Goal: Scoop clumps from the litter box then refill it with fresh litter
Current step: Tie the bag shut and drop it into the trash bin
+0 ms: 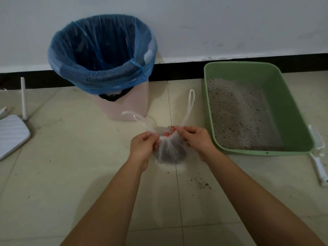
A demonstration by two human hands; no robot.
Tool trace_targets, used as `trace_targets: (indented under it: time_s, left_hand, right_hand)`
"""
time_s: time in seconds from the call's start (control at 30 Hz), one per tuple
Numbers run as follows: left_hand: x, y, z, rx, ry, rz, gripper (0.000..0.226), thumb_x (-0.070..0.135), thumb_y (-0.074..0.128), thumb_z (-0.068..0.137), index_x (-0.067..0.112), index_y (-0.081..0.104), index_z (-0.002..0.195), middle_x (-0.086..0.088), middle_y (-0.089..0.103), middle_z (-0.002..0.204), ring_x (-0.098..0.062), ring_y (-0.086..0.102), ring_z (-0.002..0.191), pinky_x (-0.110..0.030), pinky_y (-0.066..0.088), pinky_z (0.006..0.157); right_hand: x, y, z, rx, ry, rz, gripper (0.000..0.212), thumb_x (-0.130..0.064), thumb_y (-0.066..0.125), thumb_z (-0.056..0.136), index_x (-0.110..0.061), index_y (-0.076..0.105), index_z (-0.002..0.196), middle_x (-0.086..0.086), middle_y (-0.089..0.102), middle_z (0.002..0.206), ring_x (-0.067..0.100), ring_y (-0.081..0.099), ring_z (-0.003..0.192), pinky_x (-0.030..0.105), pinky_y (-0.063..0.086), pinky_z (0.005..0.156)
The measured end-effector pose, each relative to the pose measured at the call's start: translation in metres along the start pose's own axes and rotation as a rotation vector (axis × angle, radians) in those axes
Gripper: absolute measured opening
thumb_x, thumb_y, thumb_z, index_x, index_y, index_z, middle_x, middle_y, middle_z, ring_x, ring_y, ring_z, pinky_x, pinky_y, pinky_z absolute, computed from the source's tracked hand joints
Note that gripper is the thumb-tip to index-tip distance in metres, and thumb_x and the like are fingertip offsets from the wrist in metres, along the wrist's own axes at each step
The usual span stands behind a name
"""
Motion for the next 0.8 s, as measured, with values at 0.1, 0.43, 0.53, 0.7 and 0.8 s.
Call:
trace_targets:
  time_s: [0.1, 0.43, 0.53, 0.7, 0.8]
  left_hand:
    - [0.001, 0.003, 0.000, 0.127, 0.109, 0.168, 0.011, 0.019, 0.063, 0.094, 0.016, 0.074, 0.091, 0.004, 0.071, 0.083, -0.008, 0.063, 0.074, -0.009, 0.047, 0.059]
    - [0.021, 0.008, 0.015, -0.015, 0.050, -0.094, 0.014, 0.017, 0.064, 0.093, 0.008, 0.075, 0.089, -0.006, 0.073, 0.085, -0.023, 0.068, 0.084, -0.041, 0.054, 0.090]
    - [0.019, 0.007, 0.022, -0.105, -0.007, 0.008, 0.022, 0.016, 0.057, 0.096, 0.000, 0.069, 0.088, -0.011, 0.067, 0.083, -0.026, 0.060, 0.082, -0.042, 0.053, 0.086]
    - [0.029, 0.002, 0.024, -0.367, -0.010, 0.043, 0.020, 0.004, 0.057, 0.092, -0.002, 0.069, 0.106, -0.015, 0.070, 0.100, -0.026, 0.062, 0.087, -0.035, 0.047, 0.081]
    - [0.027, 0.001, 0.023, -0.445, 0.044, 0.161, 0.023, 0.014, 0.068, 0.087, 0.003, 0.071, 0.107, -0.016, 0.071, 0.108, -0.032, 0.064, 0.101, -0.041, 0.047, 0.090]
  right_hand:
    - [0.003, 0.003, 0.001, 0.040, -0.044, 0.014, 0.029, -0.036, 0.075, 0.083, -0.017, 0.075, 0.106, -0.004, 0.073, 0.099, 0.011, 0.067, 0.092, 0.019, 0.055, 0.073]
    - [0.000, -0.003, 0.005, 0.087, -0.417, -0.346, 0.011, -0.032, 0.072, 0.088, -0.022, 0.077, 0.087, -0.011, 0.070, 0.069, 0.010, 0.066, 0.065, 0.021, 0.053, 0.061]
    - [-0.002, -0.007, 0.007, 0.081, -0.560, -0.631, 0.016, -0.033, 0.071, 0.090, -0.020, 0.078, 0.083, -0.012, 0.061, 0.057, 0.009, 0.057, 0.051, 0.017, 0.041, 0.051]
    - [-0.015, -0.011, 0.008, -0.072, -0.665, -0.824, 0.020, -0.031, 0.068, 0.092, -0.015, 0.078, 0.085, -0.007, 0.059, 0.059, 0.011, 0.053, 0.052, 0.019, 0.037, 0.052]
    - [-0.023, -0.009, 0.008, -0.188, -0.631, -0.908, 0.030, -0.044, 0.065, 0.091, -0.017, 0.078, 0.086, -0.003, 0.060, 0.059, 0.014, 0.052, 0.052, 0.025, 0.039, 0.053]
Point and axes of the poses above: each hand's wrist, its own z-axis towards the middle knuckle, its own y-axis out of the palm, x = y × z, the point moved 1 cm from there along z, towards the middle knuckle
